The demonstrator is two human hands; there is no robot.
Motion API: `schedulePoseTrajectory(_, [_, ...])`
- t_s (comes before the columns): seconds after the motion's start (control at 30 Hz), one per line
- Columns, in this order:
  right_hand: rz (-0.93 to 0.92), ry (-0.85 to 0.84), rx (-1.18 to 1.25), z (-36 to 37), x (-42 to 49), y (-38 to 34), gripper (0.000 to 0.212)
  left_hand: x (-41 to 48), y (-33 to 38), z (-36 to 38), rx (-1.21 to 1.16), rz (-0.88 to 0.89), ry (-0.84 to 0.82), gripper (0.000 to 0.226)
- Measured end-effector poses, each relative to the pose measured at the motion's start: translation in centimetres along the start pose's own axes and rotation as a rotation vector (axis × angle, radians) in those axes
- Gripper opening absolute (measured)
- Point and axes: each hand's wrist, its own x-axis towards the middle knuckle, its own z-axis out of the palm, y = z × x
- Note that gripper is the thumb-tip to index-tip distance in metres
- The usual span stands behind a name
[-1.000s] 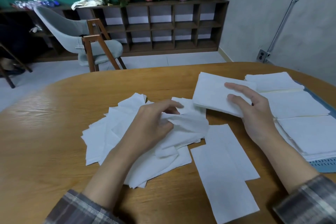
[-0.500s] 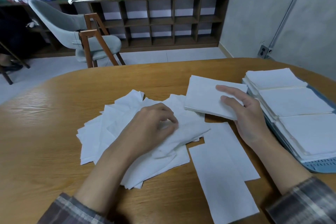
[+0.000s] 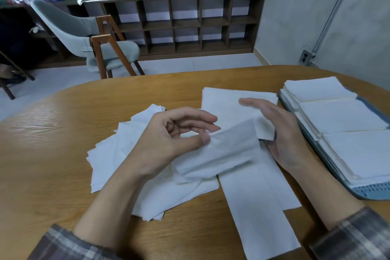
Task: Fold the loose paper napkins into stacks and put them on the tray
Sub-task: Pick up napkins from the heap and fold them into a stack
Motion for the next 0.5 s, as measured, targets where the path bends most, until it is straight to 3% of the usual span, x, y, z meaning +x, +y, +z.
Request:
schedulePoseTrajectory(0.13, [0.077, -0.240, 0.060, 0.7, -0.8, -0.3, 0.078, 0.2, -0.6, 0.6, 0.106, 0.044, 0.117, 0.026])
schedulePoseTrajectory(0.17, [0.096, -0.252, 0.049, 1.1, -1.0, -0.4, 0.075, 0.3, -0.8, 0.8, 0.131, 0.052, 0.136, 0.024])
schedulePoseTrajectory(0.3, [0.065, -0.138, -0.060, 2.3, -1.3, -1.0, 0.017, 0.2, -0.9, 1.3, 0.173, 0.044, 0.216, 0.027])
schedulePoseTrajectory(0.4, [0.132, -0.042, 0.017, 2.2, -1.2, -1.0, 0.012, 0.3, -1.1, 1.4, 0.280, -0.043, 0.251, 0.037])
schedulePoseTrajectory(0.5, [0.160, -0.053, 0.030, 2.1, -1.2, -1.1, 0.020, 0.4, -1.4, 1.6, 0.226, -0.047, 0.301, 0.033])
